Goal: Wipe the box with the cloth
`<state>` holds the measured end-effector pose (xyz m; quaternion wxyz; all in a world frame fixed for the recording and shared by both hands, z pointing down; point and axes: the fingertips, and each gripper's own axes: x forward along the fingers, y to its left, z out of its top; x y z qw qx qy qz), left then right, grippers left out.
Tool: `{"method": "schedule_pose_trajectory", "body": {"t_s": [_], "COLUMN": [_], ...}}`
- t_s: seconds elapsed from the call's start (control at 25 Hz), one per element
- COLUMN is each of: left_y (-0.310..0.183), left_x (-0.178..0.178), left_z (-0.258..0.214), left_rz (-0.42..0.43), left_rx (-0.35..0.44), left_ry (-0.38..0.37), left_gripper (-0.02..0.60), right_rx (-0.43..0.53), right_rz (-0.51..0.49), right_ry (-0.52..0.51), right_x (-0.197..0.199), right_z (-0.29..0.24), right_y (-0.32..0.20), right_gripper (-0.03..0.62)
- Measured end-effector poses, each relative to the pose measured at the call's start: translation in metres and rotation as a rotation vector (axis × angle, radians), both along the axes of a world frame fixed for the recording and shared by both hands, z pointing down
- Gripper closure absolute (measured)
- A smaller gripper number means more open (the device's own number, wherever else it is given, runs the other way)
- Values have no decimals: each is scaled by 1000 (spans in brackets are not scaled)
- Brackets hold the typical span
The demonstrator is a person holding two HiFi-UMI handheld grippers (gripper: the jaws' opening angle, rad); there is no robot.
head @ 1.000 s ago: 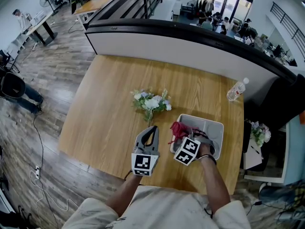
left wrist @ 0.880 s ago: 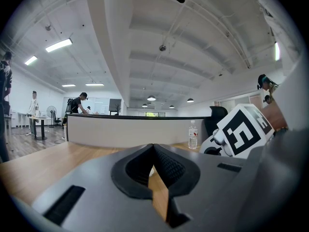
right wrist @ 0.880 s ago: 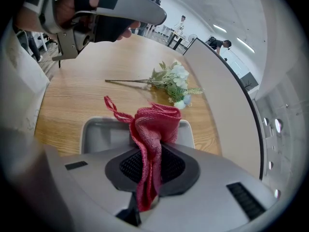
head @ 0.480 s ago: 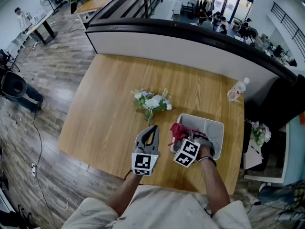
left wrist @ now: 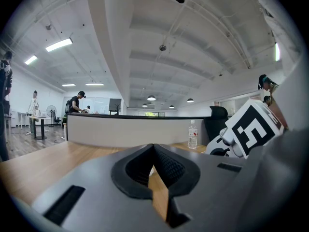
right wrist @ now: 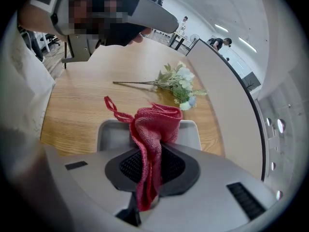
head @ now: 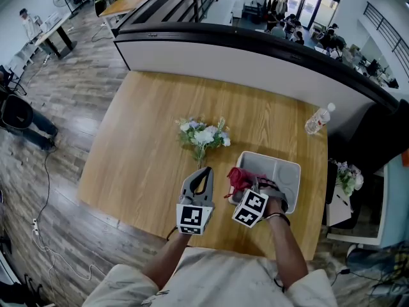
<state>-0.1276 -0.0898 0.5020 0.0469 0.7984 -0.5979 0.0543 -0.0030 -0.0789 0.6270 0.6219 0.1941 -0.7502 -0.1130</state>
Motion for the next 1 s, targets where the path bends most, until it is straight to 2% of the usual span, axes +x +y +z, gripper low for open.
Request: {"method": "schedule_pose_trajectory", "body": {"t_s": [1.0], "left_y": [1], "left_x": [1], "left_z": [5], "left_rz": [-5], "left_rx": [-3], "left_ry": [2], "left_gripper": [568], "right_rx": [-73], "right_rz": [6], "right_ry": [-38], "right_x": [-3], "right_z": [-1], "right_y": [32], "right_gripper": [526]}}
